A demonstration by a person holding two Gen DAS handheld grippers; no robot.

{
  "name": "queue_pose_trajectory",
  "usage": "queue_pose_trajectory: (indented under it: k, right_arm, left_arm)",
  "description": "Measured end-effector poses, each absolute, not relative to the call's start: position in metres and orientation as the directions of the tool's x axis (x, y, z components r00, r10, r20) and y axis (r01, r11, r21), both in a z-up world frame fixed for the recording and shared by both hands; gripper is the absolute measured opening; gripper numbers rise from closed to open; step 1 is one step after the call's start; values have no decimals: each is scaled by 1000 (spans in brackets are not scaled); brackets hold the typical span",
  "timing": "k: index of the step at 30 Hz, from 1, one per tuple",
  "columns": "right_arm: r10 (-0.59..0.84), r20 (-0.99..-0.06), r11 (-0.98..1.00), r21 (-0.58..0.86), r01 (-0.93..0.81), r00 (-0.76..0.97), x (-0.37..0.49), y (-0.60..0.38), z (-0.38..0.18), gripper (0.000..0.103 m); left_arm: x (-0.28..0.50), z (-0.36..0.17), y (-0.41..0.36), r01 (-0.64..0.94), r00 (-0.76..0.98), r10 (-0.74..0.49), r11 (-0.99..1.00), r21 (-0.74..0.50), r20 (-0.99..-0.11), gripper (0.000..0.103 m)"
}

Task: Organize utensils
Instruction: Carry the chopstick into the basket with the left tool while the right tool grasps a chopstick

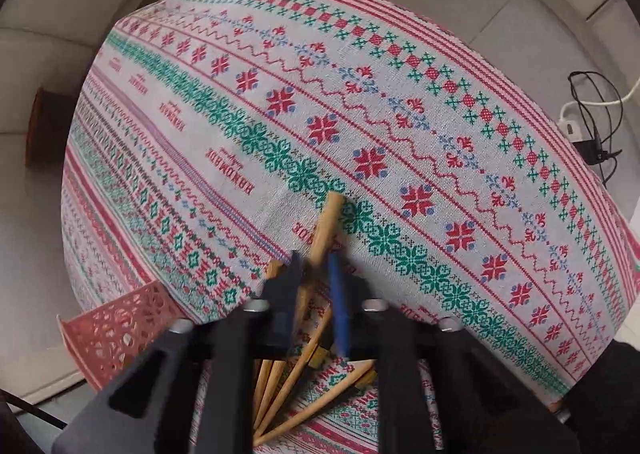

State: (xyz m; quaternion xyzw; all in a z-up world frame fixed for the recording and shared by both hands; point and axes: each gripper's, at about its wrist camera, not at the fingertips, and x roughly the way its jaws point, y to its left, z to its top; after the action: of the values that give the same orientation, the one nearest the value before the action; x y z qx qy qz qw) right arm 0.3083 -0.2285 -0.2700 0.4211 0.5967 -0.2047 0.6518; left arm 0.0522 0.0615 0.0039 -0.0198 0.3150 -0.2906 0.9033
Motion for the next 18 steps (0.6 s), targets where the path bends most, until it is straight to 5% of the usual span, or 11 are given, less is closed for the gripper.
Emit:
queue_pose_trajectory:
  k: [6, 18]
  right_arm:
    - [300, -896, 545, 442, 713, 327, 289, -245, -254, 8]
    - [264, -787, 754, 529, 390, 557, 212, -230, -87, 8]
  left_arm:
    - [53, 9, 75, 474, 661, -521, 848, -237, -541, 7]
    - [44, 35, 91, 416, 744, -501, 865, -279, -443, 6]
